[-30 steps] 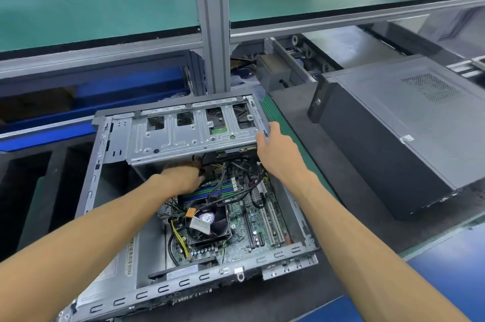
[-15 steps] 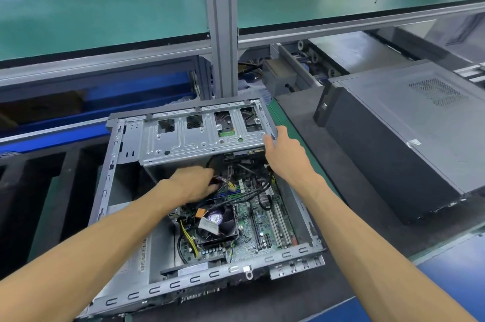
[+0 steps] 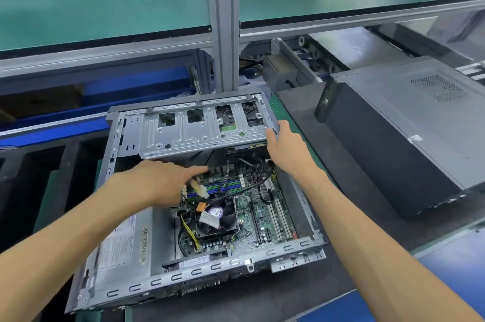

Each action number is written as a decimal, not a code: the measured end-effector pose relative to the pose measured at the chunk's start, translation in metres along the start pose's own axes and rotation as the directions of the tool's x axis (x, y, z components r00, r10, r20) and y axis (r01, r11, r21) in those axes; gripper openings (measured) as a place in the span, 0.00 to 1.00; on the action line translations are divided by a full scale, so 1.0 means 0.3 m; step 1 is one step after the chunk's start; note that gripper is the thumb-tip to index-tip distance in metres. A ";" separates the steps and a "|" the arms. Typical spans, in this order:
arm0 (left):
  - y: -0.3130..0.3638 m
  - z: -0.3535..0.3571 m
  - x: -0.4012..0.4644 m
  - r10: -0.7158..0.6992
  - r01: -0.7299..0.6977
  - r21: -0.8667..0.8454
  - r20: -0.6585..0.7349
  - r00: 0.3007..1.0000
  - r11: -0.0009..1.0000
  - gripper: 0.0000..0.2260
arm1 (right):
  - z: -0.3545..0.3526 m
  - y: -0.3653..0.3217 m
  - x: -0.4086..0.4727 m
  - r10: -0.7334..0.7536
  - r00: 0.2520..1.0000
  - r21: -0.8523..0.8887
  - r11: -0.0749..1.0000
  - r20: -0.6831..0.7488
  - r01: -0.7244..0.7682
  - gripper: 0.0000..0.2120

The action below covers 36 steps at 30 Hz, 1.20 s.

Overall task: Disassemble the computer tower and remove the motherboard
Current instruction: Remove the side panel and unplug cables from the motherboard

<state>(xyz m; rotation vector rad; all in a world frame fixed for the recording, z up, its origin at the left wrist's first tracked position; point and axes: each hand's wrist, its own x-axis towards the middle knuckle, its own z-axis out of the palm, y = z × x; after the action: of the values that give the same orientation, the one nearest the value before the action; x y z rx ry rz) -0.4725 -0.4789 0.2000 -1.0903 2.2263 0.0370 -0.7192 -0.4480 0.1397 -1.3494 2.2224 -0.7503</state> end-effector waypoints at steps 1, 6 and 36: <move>0.019 -0.013 -0.020 0.051 -0.052 -0.014 -0.047 0.998 0.999 0.38 | 0.000 0.002 0.001 0.001 1.000 0.000 1.000 0.002 -0.001 0.23; 0.210 -0.018 0.013 0.405 -0.564 -0.114 -0.581 0.706 0.818 0.22 | 0.002 0.000 0.006 0.017 1.000 0.009 1.000 -0.011 -0.017 0.22; 0.245 0.061 0.178 0.109 -0.243 -0.783 -0.220 0.969 0.573 0.13 | -0.001 0.012 0.011 -0.006 1.000 0.030 1.000 0.014 0.006 0.25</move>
<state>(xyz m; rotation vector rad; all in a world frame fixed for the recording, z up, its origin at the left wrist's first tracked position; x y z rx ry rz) -0.5387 -0.4628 0.1373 -1.3234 2.4871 1.2210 -0.7232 -0.4495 0.1373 -1.3437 2.1886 -0.7716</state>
